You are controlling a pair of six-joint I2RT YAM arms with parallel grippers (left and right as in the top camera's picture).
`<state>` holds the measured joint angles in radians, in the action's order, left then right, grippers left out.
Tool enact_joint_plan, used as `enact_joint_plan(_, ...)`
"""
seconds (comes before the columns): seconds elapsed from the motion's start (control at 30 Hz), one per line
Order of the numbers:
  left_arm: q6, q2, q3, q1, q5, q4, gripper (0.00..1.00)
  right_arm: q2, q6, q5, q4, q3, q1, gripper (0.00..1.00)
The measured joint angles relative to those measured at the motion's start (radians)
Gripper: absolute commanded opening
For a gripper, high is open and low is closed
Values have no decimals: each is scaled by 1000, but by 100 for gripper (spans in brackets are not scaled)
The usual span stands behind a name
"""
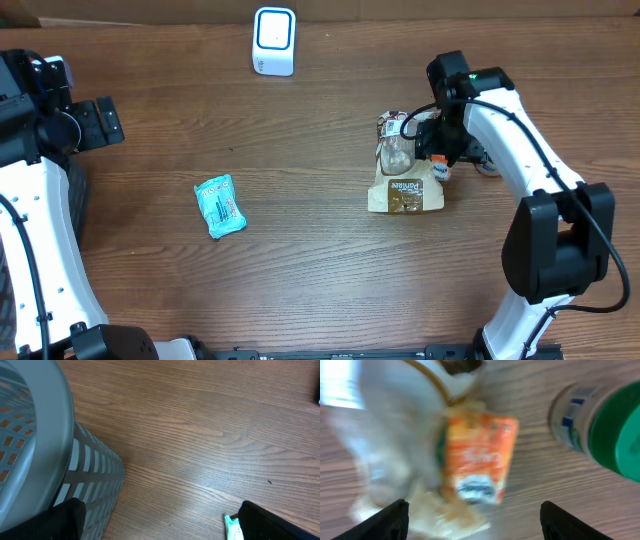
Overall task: Scan the item barcode
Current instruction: 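Carry the PanTree bag right and set it down near the jar, then move the right gripper left to the green wipes packet and grasp it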
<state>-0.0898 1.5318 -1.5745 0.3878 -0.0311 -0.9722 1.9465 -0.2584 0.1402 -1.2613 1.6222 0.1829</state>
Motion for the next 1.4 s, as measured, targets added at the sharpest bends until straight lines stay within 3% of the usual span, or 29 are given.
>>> enact_joint_plan(0.23, 0, 0, 0, 0, 0, 0, 100, -2, 14, -255, 50, 203, 37, 73)
enact_joint_plan(0.53, 0, 0, 0, 0, 0, 0, 100, 11, 17, -479, 299, 159, 284, 63)
enact_joint_plan(0.7, 0, 0, 0, 0, 0, 0, 100, 106, -30, -516, 388, 137, 444, 59)
enact_joint_plan(0.9, 0, 0, 0, 0, 0, 0, 100, 240, -73, -531, 468, 122, 586, 45)
enact_joint_plan(1.4, 0, 0, 0, 0, 0, 0, 100, 347, -156, -547, 614, 119, 658, 45)
